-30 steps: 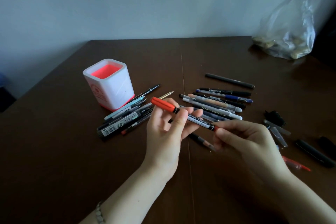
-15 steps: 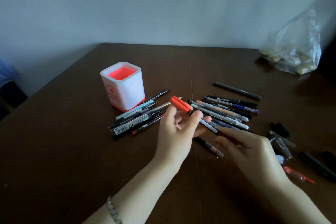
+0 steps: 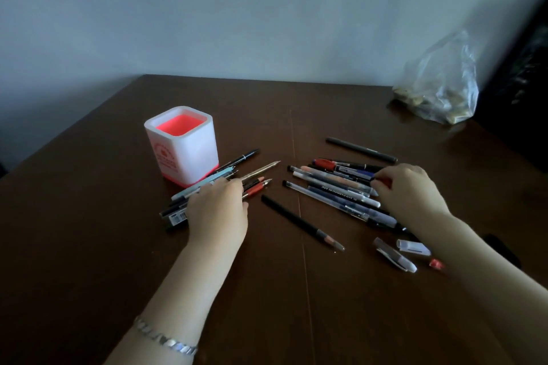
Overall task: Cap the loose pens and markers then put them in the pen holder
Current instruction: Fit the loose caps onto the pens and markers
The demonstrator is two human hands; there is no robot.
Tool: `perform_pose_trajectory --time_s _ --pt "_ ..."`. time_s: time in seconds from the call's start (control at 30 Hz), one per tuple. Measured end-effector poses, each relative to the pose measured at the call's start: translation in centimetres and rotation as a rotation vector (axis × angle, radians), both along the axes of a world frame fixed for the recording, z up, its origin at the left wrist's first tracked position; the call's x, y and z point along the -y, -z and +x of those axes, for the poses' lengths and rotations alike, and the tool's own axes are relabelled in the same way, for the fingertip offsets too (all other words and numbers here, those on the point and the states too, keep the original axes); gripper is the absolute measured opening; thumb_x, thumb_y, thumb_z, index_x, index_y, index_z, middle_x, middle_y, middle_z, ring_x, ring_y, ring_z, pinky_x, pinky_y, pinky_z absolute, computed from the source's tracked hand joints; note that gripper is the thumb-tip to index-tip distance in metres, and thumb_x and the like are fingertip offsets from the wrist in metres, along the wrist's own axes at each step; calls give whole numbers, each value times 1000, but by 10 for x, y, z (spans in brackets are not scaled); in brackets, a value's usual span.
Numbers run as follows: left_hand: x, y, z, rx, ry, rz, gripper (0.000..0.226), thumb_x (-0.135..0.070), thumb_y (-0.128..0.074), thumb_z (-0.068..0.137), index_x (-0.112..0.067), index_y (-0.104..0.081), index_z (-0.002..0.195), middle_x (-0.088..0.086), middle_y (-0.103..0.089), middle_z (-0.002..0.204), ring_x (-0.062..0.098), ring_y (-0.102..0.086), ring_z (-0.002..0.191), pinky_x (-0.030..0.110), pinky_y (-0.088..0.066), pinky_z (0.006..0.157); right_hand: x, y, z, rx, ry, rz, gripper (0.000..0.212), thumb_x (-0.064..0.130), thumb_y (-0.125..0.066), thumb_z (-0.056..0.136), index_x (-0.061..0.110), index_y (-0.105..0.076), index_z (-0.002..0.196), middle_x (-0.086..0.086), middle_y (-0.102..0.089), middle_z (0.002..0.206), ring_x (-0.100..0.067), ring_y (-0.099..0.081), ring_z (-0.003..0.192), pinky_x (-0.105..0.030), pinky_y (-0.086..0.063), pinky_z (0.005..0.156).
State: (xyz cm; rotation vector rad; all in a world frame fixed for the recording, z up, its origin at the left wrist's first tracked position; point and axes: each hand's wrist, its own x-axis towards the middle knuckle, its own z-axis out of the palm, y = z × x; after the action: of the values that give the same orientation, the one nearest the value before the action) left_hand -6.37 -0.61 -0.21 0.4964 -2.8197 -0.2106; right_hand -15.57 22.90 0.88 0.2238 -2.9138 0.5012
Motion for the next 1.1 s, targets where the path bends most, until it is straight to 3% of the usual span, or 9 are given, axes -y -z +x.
perform_pose_trajectory --time_s 0.13,0.33,0.47,0.63,0.73,0.83,0.9,1.0,1.1 --pt "-1 6 -4 21 -11 -47 32 -30 -52 91 -18 -52 121 4 -60 111 22 -56 101 34 -50 77 -15 -8 9 -21 5 8 24 26 -53 88 17 -63 109 -5 -59 109 -23 -49 107 -37 -43 88" --pt "-12 10 -5 56 -34 -119 26 -28 -47 92 -12 -54 111 8 -58 103 22 -55 94 34 -47 74 -58 -24 50 86 -45 -44 17 24 -59 86 23 -65 102 7 -60 92 -6 -53 80 -14 -39 62" --pt "-31 5 3 -210 157 178 14 -21 -44 94 -9 -49 99 1 -54 84 13 -50 72 19 -36 55 -74 -17 69 234 -71 120 15 31 -59 85 30 -62 100 12 -55 95 -3 -53 82 -19 -47 72" --pt "-55 3 13 -194 360 437 2 -22 -41 95 -20 -41 96 -12 -43 69 5 -44 55 10 -36 44 -81 -4 75 356 -38 282 26 43 -54 86 31 -57 109 12 -50 99 -4 -50 90 -17 -44 78" --pt "-54 2 12 -194 395 497 9 -29 -43 94 -23 -48 98 -11 -51 77 0 -48 63 5 -38 49 -78 -5 75 352 -41 272 20 42 -55 86 29 -59 101 10 -53 97 -4 -53 86 -17 -47 75" --pt "-51 2 10 -187 422 512 21 -33 -46 92 -22 -55 106 -8 -57 88 -2 -51 72 4 -36 54 -69 -19 72 214 -69 -86 8 32 -62 82 31 -56 88 10 -62 87 -3 -58 77 -14 -43 62" --pt "-51 3 9 -170 431 533 25 -35 -46 91 -22 -57 110 -8 -59 91 -2 -52 76 4 -37 55 -53 -30 66 107 -76 -513 16 26 -63 83 32 -56 96 9 -65 81 -7 -63 72 -17 -46 61" --pt "-52 2 10 -166 439 574 23 -34 -49 90 -22 -58 107 -10 -58 84 -3 -52 75 -1 -39 62 -19 -30 53 182 -122 -1120 21 16 -59 86 27 -59 103 4 -67 77 -5 -65 65 -17 -53 62" --pt "-53 0 12 -169 442 617 18 -30 -52 90 -20 -61 102 -16 -55 78 -5 -53 74 -5 -36 63 11 -15 45 224 -56 -1344 13 14 -60 85 20 -64 96 2 -69 74 -9 -68 71 -19 -54 66"
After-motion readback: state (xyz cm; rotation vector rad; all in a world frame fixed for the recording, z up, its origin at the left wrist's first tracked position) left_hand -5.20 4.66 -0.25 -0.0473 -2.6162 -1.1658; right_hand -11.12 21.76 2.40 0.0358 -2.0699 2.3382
